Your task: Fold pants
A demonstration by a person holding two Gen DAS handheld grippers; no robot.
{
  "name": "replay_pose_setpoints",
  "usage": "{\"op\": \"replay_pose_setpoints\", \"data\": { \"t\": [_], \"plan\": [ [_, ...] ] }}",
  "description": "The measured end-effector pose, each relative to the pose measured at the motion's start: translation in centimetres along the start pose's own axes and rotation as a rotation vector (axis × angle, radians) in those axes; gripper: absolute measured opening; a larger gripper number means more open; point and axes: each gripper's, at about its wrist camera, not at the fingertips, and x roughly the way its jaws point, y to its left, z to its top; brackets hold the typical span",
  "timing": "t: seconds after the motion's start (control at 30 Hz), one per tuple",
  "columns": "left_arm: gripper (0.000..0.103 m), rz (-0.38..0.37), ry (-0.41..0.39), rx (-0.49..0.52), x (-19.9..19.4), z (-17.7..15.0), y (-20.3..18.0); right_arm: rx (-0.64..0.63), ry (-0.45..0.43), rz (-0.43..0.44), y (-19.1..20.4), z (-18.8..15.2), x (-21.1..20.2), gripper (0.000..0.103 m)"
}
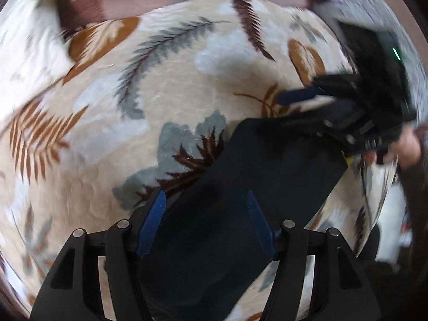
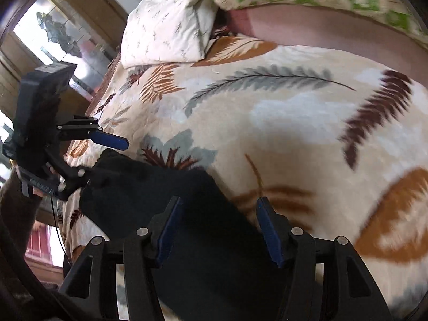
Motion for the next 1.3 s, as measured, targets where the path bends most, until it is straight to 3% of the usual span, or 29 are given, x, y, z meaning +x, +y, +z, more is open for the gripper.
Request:
{"op": "replay_pose_setpoints", "data": {
  "t": [0.07,0.27,0.33,0.37,0.47,0.6,0.67,0.7,0.73,0.97,1.03,1.1,1.13,1.2,1.3],
  "plan": [
    [0.063,0.022,0.021,0.056,0.6,0.2,0.0,0.001,0.026,0.03,0.0,0.7,1.4,0.059],
    [0.063,-0.058,0.039,0.085,1.4,0.6,0.5,-0.059,0.101,0.067,0.6,1.3,4.3,0.062],
    [0.063,-0.045,0.053,0.099,1.9,0.5,0.4,-0.142,0.095,0.066,1.7,1.3,4.4,0.045],
    [0.063,-0.043,0.065,0.102,2.3,0.6,0.3,-0.175,0.096,0.068,2.2,1.2,4.4,0.022],
    [0.063,-0.026,0.083,0.137,2.9,0.6,-0.4,-0.228,0.06,0.039,2.9,0.8,3.8,0.015],
    [0.063,-0.019,0.087,0.179,3.6,1.3,-1.5,-0.206,-0.007,0.069,2.3,0.5,1.9,0.008],
    [0.06,-0.008,0.101,0.191,4.4,1.5,-2.2,-0.195,-0.021,0.081,1.9,0.4,1.2,0.008],
    [0.049,-0.001,0.098,0.199,4.7,1.5,-2.7,-0.191,-0.028,0.083,1.8,0.4,1.0,0.008],
    [0.044,0.008,0.098,0.204,4.9,1.5,-3.1,-0.189,-0.03,0.09,1.7,0.4,0.8,0.008],
    [0.027,0.032,0.07,0.163,4.6,1.2,-3.7,-0.114,0.008,0.09,0.4,1.1,1.8,0.018],
    [0.025,0.037,0.057,0.137,4.5,1.4,-3.5,-0.094,0.016,0.13,0.3,1.3,2.4,0.039],
    [0.022,0.046,0.038,0.106,4.4,1.5,-3.2,-0.143,0.053,0.077,1.1,1.1,3.6,0.041],
    [0.022,0.057,0.021,0.073,4.4,1.6,-3.0,-0.18,0.079,0.046,1.6,1.0,4.2,0.03],
    [0.019,0.077,-0.006,0.037,4.2,1.3,-2.9,-0.229,0.059,0.022,2.5,0.8,4.1,0.016],
    [0.016,0.111,-0.036,0.014,3.5,1.1,-3.1,-0.245,0.002,-0.013,2.8,1.1,2.9,0.007]
  ]
}}
